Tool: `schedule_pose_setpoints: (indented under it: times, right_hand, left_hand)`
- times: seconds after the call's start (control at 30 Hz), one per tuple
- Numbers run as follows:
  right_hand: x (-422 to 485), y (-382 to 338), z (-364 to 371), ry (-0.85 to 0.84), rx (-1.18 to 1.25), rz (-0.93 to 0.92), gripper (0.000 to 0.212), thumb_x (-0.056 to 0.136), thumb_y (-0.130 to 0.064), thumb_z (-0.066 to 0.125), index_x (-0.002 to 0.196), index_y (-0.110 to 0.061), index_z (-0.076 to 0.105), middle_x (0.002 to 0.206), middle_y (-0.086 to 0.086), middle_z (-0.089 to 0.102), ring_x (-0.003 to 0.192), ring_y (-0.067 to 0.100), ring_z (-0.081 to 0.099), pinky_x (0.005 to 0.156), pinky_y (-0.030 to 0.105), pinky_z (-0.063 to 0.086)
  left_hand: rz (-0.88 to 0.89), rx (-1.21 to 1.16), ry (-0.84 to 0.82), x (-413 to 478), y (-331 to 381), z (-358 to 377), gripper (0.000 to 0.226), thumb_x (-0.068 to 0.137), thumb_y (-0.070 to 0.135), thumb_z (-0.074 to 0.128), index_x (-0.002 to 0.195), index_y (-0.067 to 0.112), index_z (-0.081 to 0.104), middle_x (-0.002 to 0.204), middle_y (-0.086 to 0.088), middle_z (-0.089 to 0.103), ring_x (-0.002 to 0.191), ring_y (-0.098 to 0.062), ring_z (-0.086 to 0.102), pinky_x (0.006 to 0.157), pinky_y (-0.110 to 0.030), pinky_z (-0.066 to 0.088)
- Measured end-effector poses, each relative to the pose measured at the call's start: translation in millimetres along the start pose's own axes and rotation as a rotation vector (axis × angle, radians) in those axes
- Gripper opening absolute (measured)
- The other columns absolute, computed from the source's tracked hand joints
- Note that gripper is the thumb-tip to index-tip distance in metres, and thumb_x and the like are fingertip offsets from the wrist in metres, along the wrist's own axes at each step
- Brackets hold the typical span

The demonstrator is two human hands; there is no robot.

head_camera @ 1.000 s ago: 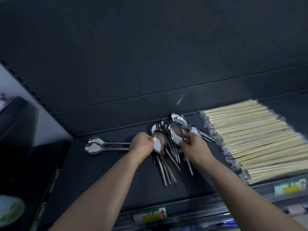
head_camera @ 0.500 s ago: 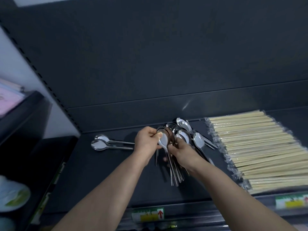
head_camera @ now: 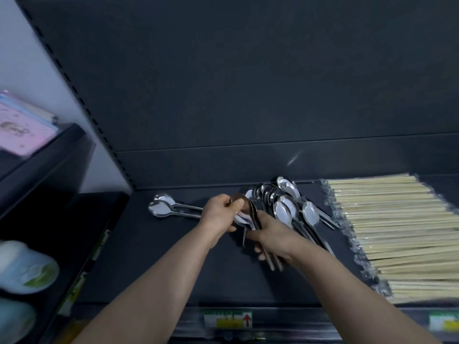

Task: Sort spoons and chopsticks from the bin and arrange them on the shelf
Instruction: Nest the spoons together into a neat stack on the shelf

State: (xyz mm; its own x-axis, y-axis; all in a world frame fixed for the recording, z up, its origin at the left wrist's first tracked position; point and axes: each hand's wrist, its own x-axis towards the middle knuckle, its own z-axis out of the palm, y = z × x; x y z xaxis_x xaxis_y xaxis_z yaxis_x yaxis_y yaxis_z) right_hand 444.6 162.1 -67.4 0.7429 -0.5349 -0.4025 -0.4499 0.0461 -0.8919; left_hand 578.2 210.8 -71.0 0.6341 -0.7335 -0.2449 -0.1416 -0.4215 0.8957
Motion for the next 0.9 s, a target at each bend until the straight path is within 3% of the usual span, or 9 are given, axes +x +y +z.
schedule_pose_setpoints:
  times: [0.13,0.2,0.33,0.47,0.53,0.63,0.7,0.8,0.9]
  right_hand:
    - [13,0,8,-0.009,-0.167,0.018,0.024,0.094,-0.015,0.046,0.114,-0.029,0.042,0.073,0.0,0.051,0.055,0.011,0.044,0.045,0.023,0.035]
    - [19,-2,15,-0.012,-0.324,0.013,0.023,0.094,-0.023,0.048,0.117,-0.023,0.044,0.081,-0.001,0.053,0.063,0.011,0.049,0.052,0.024,0.04]
    - [32,-8,29,-0.026,-0.374,-0.004,0.023,0.092,-0.019,0.054,0.113,-0.021,0.048,0.088,0.0,0.059,0.064,0.011,0.058,0.057,0.023,0.05]
    - [49,-13,45,0.044,-0.596,-0.082,0.025,0.089,-0.034,0.058,0.113,-0.027,0.053,0.102,-0.004,0.063,0.098,0.018,0.061,0.086,0.031,0.048]
    - [57,-16,57,0.0,-0.522,-0.077,0.023,0.09,-0.035,0.057,0.112,-0.029,0.056,0.098,-0.005,0.063,0.094,0.015,0.06,0.085,0.03,0.047]
    - [66,-20,69,0.008,-0.441,-0.113,0.012,0.092,-0.019,0.054,0.096,-0.025,0.063,0.07,-0.008,0.056,0.064,0.007,0.053,0.067,0.026,0.045]
    - [68,-21,71,0.044,-0.425,-0.109,0.013,0.092,-0.016,0.055,0.087,-0.023,0.064,0.064,-0.008,0.055,0.055,0.007,0.052,0.062,0.025,0.045]
    - [66,-24,73,0.008,-0.378,-0.109,0.014,0.093,-0.018,0.055,0.088,-0.029,0.062,0.074,-0.007,0.063,0.06,0.011,0.059,0.072,0.028,0.052]
    - [63,-24,77,0.118,-0.639,-0.16,0.023,0.092,-0.02,0.052,0.107,-0.032,0.064,0.093,-0.003,0.064,0.086,0.02,0.064,0.079,0.032,0.051]
  left_hand:
    - [0.014,0.017,-0.08,-2,-8,-22,0.006,0.09,0.018,0.066,0.094,0.017,0.061,0.082,-0.002,0.067,0.069,-0.012,0.058,0.053,-0.022,0.042]
    - [-0.004,0.013,-0.072,-2,-13,-32,0.005,0.092,0.016,0.064,0.096,0.016,0.061,0.083,0.0,0.066,0.069,-0.01,0.057,0.054,-0.021,0.042]
    - [-0.047,-0.045,-0.038,-1,-25,-55,0.013,0.093,0.008,0.061,0.098,0.019,0.058,0.095,0.001,0.066,0.078,-0.01,0.06,0.057,-0.021,0.046]
    - [-0.077,0.01,-0.122,-5,-35,-84,0.024,0.087,0.005,0.067,0.107,0.015,0.058,0.088,0.005,0.066,0.072,-0.01,0.06,0.056,-0.02,0.046]
    - [-0.066,0.007,-0.082,-3,-41,-98,0.022,0.086,0.003,0.066,0.105,0.014,0.06,0.086,0.005,0.066,0.066,-0.008,0.058,0.053,-0.02,0.044]
    - [-0.037,-0.008,-0.066,1,-47,-114,0.017,0.087,0.01,0.068,0.103,0.016,0.063,0.088,0.003,0.067,0.07,-0.008,0.058,0.057,-0.02,0.044]
    - [-0.009,-0.012,-0.033,5,-50,-118,0.01,0.088,0.015,0.068,0.097,0.016,0.064,0.086,0.004,0.066,0.071,-0.009,0.056,0.056,-0.019,0.043]
    - [0.013,-0.022,0.091,11,-55,-117,0.01,0.087,0.013,0.069,0.082,0.018,0.061,0.083,0.002,0.066,0.069,-0.01,0.056,0.055,-0.021,0.045]
    - [0.02,0.016,0.14,13,-63,-119,0.016,0.085,0.01,0.071,0.076,0.021,0.062,0.083,0.002,0.068,0.071,-0.011,0.059,0.058,-0.024,0.049]
